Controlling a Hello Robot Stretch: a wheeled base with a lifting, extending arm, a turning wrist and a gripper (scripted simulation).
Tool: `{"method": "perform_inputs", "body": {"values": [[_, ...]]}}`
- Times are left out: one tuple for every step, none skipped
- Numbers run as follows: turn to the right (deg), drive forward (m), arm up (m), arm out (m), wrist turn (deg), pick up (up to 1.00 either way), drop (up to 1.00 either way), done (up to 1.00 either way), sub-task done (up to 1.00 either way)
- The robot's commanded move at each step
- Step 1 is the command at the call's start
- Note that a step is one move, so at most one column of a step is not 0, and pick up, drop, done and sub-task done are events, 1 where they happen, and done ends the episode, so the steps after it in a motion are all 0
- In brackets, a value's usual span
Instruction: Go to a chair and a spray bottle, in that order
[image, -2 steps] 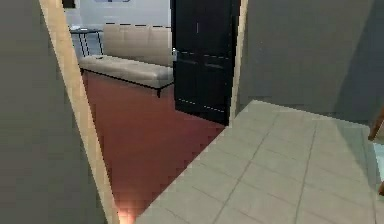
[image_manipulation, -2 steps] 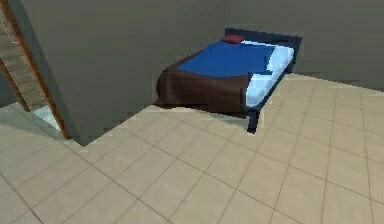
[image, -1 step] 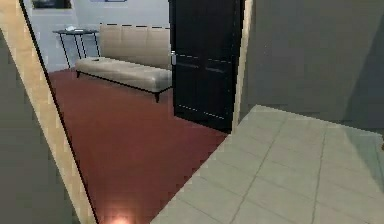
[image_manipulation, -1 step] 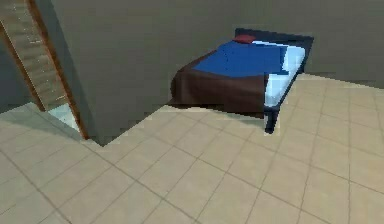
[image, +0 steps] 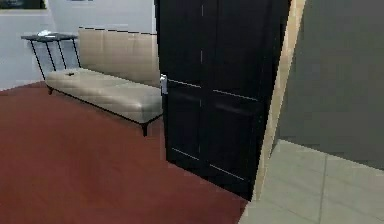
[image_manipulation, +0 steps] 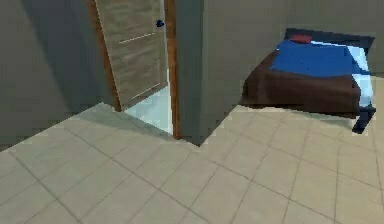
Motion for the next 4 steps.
{"method": "perform_inputs", "body": {"values": [[36.0,0.0,0.0,0.0,0.0,0.0,0.0,0.0,0.0],[0.0,0.05,0.0,0.0,0.0,0.0,0.0,0.0,0.0],[-45.0,0.0,0.0,0.0,0.0,0.0,0.0,0.0,0.0],[-45.0,0.0,0.0,0.0,0.0,0.0,0.0,0.0,0.0]]}}
